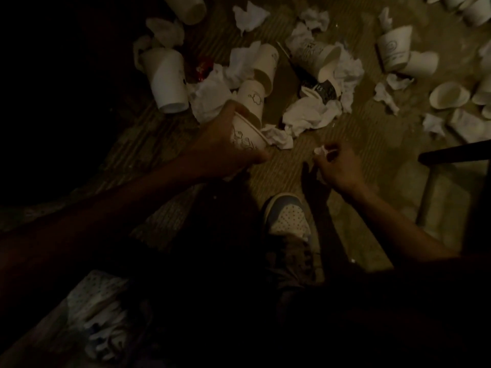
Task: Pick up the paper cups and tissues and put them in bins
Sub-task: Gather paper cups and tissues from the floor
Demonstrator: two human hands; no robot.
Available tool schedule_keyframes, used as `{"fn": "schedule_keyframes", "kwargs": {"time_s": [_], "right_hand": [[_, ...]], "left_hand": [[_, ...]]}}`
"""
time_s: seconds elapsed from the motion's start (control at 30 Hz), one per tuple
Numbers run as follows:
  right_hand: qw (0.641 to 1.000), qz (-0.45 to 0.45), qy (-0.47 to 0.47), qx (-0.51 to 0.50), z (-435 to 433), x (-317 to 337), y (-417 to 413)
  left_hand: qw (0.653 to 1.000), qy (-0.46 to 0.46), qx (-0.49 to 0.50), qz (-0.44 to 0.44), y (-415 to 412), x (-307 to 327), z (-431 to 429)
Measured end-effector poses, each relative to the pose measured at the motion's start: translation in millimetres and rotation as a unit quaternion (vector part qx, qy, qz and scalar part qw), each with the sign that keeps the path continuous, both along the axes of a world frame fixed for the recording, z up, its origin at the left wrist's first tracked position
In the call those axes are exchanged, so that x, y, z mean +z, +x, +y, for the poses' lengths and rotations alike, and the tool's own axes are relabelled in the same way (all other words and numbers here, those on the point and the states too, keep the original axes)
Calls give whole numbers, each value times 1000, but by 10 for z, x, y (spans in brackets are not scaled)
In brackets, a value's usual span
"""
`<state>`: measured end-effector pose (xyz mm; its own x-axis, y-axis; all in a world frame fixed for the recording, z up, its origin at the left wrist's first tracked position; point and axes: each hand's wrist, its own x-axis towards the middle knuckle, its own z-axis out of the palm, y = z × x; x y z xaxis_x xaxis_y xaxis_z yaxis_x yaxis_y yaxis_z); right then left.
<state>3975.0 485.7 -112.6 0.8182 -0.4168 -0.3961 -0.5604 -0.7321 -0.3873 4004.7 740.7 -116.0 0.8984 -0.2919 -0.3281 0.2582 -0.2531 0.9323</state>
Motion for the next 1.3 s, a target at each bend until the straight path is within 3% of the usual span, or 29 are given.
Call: {"fn": "schedule_keyframes", "kwargs": {"time_s": [0.13,0.3,0.5,0.57,0.7,0.8,0.93,1.1,1.3], "right_hand": [[994,76,-69,28,-97,-237,-53],[992,46,-96,68,-208,-389,-113],[999,10,-16,42,-302,-380,-26],[998,-47,6,46,-231,-326,73],[968,-184,-29,165,-51,-202,347],[948,-179,-67,254,7,-196,552],[938,-109,-85,318,-11,-278,707],[946,-125,-79,288,-63,-352,752],[962,-206,4,181,-35,-239,803]], "left_hand": [[999,7,4,-46,-49,7,-23],[999,11,14,-52,40,-58,-52],[995,19,69,-63,171,-204,-161],[995,33,77,-63,226,-233,-155],[992,44,92,-80,318,-247,-118],[989,61,95,-97,332,-217,-85],[990,41,91,-102,330,-173,-23],[991,16,106,-85,389,-154,14],[986,14,141,-85,440,-177,22]]}}
